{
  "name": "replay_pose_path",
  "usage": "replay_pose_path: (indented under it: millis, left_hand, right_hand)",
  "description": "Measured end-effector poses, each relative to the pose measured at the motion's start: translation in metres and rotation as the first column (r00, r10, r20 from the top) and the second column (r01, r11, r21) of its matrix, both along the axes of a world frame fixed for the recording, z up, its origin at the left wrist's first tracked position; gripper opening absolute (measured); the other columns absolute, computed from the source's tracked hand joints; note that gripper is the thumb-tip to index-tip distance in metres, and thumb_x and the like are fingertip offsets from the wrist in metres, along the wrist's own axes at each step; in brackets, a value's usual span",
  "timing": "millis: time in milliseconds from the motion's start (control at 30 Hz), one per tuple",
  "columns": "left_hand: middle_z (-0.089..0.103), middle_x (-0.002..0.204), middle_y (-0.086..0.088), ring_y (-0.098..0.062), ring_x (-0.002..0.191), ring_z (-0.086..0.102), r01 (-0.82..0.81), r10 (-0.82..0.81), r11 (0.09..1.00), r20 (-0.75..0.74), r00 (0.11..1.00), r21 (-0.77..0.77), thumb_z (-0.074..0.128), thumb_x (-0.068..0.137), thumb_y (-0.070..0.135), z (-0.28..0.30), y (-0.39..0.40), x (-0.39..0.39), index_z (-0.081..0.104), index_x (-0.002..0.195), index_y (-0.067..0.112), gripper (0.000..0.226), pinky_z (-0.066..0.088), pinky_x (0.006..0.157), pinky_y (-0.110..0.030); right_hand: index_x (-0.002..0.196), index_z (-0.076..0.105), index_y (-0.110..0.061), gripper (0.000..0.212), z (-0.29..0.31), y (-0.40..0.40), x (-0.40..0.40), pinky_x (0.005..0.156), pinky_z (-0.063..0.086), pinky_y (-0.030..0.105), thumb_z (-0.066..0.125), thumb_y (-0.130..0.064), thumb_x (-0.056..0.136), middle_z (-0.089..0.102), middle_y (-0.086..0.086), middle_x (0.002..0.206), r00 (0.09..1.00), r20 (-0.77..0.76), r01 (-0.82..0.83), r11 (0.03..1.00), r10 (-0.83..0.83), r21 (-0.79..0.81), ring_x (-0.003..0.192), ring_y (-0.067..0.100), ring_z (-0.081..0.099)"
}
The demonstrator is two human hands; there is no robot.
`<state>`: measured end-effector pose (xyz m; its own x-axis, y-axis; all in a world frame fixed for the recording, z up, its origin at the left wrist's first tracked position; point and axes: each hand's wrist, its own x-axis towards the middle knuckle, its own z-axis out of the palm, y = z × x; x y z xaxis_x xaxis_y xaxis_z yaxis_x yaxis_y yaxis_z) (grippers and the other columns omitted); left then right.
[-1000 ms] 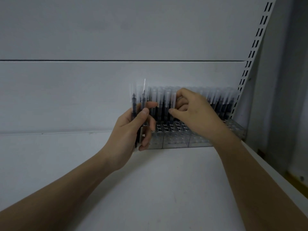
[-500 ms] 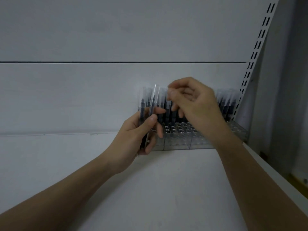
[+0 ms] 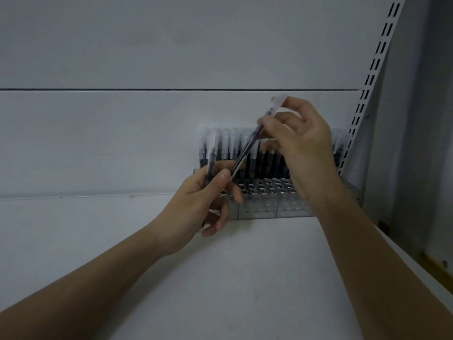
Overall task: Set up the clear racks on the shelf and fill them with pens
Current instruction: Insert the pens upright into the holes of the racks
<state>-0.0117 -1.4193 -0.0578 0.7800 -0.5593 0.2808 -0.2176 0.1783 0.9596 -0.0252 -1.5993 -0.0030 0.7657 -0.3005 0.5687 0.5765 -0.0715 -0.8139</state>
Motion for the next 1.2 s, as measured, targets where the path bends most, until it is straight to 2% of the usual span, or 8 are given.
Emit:
replay_pose_path:
  millis: [100,200,300,400,733,867,1033,1200]
  left_hand:
    - [0.061,0.081,-0.005,-0.016,0.042,0.034,-0.042,0.041,0.999,0.027,0.999,0.028,0.044,0.098,0.035,-0.001,0.001,0.002,0.057,0.123,0.022,0.031,0.021,0.042,-0.020]
    - [0.055,0.076,-0.005,-0.016,0.044,0.025,-0.052,0.052,0.999,0.004,0.999,0.008,0.043,0.097,0.041,0.000,0.001,0.003,0.058,0.121,0.019,0.036,0.017,0.044,-0.024]
    - [0.052,0.072,-0.005,-0.014,0.044,0.022,-0.034,0.033,0.999,-0.038,0.999,-0.027,0.040,0.093,0.052,0.001,0.002,0.002,0.054,0.114,0.016,0.044,0.018,0.044,-0.021]
    - [0.049,0.070,-0.005,-0.013,0.043,0.021,-0.034,0.031,0.997,-0.045,0.999,-0.067,0.035,0.098,0.049,0.003,0.003,0.001,0.050,0.104,0.017,0.036,0.017,0.044,-0.020]
    - [0.048,0.067,-0.005,-0.013,0.044,0.020,-0.052,0.051,0.994,-0.013,0.999,-0.100,0.039,0.096,0.044,0.004,0.003,0.001,0.052,0.102,0.015,0.032,0.012,0.046,-0.025]
    - [0.047,0.067,-0.005,-0.013,0.044,0.019,-0.061,0.059,0.993,-0.022,0.998,-0.105,0.039,0.097,0.043,0.004,0.003,0.000,0.051,0.104,0.014,0.032,0.011,0.046,-0.025]
    - [0.046,0.067,-0.005,-0.013,0.045,0.019,-0.069,0.066,0.993,-0.028,0.997,-0.096,0.039,0.097,0.042,0.004,0.003,-0.001,0.052,0.104,0.014,0.031,0.011,0.046,-0.025]
    - [0.047,0.067,-0.006,-0.015,0.046,0.018,-0.093,0.087,0.992,-0.077,0.993,-0.080,0.036,0.105,0.028,0.005,0.002,0.001,0.051,0.103,0.013,0.022,0.010,0.046,-0.026]
  right_hand:
    - [0.114,0.058,-0.011,0.023,0.002,-0.007,0.002,0.063,0.057,0.028,0.064,-0.004,0.093,0.070,0.006,0.091,0.991,0.070,0.103,0.990,-0.110,0.099,0.073,0.013,0.069]
    - [0.117,0.057,-0.013,0.026,0.001,-0.014,0.004,0.060,0.055,0.023,0.063,-0.006,0.093,0.067,0.003,0.090,0.965,0.101,0.246,0.969,-0.242,-0.031,0.069,0.013,0.068]
    - [0.119,0.056,-0.017,0.029,-0.003,-0.019,0.006,0.062,0.056,0.025,0.065,-0.011,0.092,0.065,-0.002,0.089,0.945,0.131,0.321,0.931,-0.301,-0.174,0.071,0.017,0.067]
    - [0.115,0.055,-0.022,0.029,-0.006,-0.022,0.009,0.061,0.051,0.018,0.067,-0.012,0.091,0.063,-0.008,0.088,0.934,0.106,0.358,0.887,-0.342,-0.293,0.069,0.009,0.067]
    - [0.112,0.053,-0.027,0.030,-0.011,-0.019,0.014,0.060,0.052,0.018,0.070,-0.016,0.090,0.065,-0.008,0.086,0.944,0.056,0.320,0.856,-0.326,-0.405,0.071,0.009,0.068]
    - [0.114,0.055,-0.022,0.030,-0.015,-0.020,0.015,0.063,0.052,0.020,0.070,-0.014,0.089,0.066,-0.003,0.083,0.955,-0.005,0.258,0.840,-0.296,-0.477,0.069,0.014,0.068]
    - [0.104,0.053,-0.023,0.026,-0.018,-0.023,0.017,0.065,0.050,0.021,0.069,-0.012,0.088,0.063,-0.004,0.085,0.950,-0.105,0.180,0.788,-0.295,-0.589,0.075,0.015,0.066]
    - [0.098,0.054,-0.020,0.022,-0.021,-0.024,0.018,0.064,0.046,0.019,0.070,-0.010,0.087,0.065,0.000,0.083,0.938,-0.177,0.121,0.759,-0.299,-0.640,0.078,0.019,0.065]
